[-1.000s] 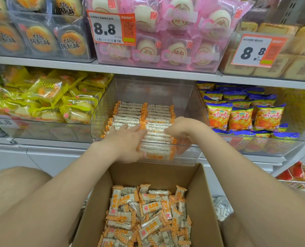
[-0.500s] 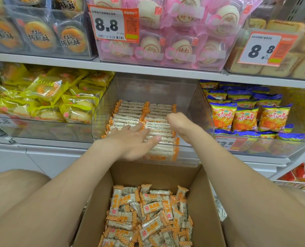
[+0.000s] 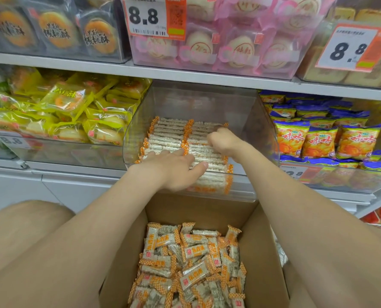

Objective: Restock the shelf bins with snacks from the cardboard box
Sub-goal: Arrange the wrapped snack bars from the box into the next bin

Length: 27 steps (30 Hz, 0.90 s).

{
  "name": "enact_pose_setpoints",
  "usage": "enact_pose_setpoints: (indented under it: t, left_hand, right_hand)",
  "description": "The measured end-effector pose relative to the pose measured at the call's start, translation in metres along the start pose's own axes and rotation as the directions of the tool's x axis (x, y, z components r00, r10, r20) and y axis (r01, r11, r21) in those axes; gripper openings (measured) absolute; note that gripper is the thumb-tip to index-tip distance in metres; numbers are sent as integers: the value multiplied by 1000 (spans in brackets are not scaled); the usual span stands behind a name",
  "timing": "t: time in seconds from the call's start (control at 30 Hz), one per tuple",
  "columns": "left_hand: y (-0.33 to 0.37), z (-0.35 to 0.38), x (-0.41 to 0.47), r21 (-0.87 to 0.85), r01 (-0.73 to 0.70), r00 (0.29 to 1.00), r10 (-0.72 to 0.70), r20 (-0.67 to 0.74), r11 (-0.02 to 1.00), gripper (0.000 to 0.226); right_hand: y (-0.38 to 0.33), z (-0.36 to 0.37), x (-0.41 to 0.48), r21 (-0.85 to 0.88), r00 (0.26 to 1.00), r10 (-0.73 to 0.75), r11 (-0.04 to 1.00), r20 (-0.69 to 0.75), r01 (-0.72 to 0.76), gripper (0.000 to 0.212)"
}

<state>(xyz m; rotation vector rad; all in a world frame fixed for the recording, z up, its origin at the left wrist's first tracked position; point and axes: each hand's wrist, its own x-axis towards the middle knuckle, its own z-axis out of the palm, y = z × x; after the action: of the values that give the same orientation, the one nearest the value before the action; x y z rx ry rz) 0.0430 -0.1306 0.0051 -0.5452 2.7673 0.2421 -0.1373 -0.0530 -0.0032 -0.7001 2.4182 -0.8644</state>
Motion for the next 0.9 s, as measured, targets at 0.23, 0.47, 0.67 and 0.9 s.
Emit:
enact_pose_setpoints:
  t: [0.23, 0.47, 0.67, 0.9]
  left_hand:
    - [1, -1, -14, -26, -5, 987, 1, -161, 1000, 81]
    - [31, 12, -71, -93, -252, 734, 128, -668, 963, 10]
    - [43, 92, -71, 33, -164, 985, 163, 53, 986, 17]
    - [37, 201, -16, -24, -105, 924, 106, 368, 994, 27]
  right_hand:
    - [16, -15, -29, -217, 948, -182, 968, -263, 126, 25]
    - [26, -16, -171, -380, 720, -634, 763, -283, 523, 19]
    - [92, 31, -200, -449, 912, -376, 794, 167, 410, 21]
    - [179, 104, -157, -468, 928, -9, 862, 373, 197, 34]
